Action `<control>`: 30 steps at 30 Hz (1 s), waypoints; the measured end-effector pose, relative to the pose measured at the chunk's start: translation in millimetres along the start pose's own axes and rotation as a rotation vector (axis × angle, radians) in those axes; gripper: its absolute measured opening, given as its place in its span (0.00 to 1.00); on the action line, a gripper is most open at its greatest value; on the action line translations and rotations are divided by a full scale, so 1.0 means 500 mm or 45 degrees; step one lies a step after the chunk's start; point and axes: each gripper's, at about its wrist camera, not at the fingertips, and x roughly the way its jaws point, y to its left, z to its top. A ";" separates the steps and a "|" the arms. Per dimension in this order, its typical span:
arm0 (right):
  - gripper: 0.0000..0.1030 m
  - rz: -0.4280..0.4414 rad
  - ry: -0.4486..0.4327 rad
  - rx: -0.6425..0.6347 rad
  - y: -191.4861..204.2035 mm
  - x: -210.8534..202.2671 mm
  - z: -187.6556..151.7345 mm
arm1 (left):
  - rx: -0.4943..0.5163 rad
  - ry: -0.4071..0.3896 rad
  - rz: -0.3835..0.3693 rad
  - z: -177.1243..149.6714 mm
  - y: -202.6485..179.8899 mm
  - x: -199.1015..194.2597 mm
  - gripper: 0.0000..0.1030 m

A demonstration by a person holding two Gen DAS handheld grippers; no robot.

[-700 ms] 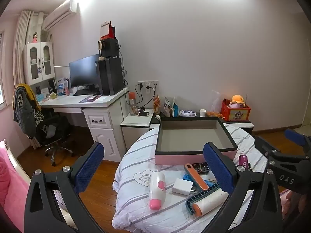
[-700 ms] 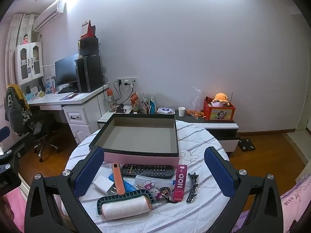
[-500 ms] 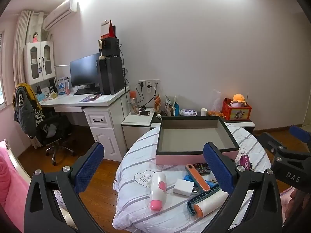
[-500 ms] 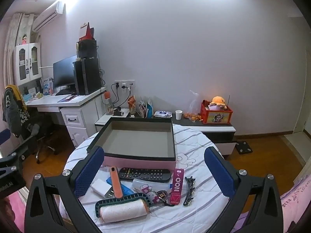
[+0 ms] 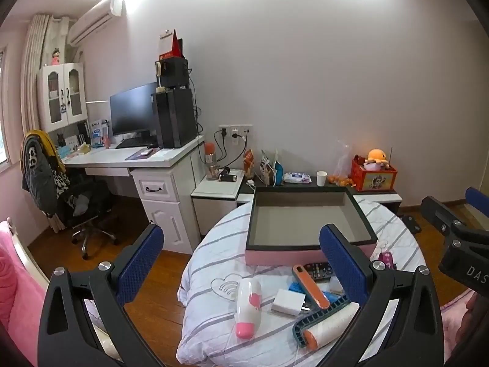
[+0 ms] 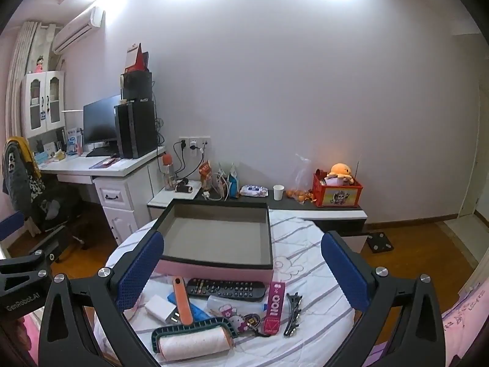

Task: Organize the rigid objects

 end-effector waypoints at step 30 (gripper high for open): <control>1.00 0.003 -0.063 0.003 -0.016 -0.016 0.042 | 0.023 -0.032 0.008 0.042 -0.016 -0.016 1.00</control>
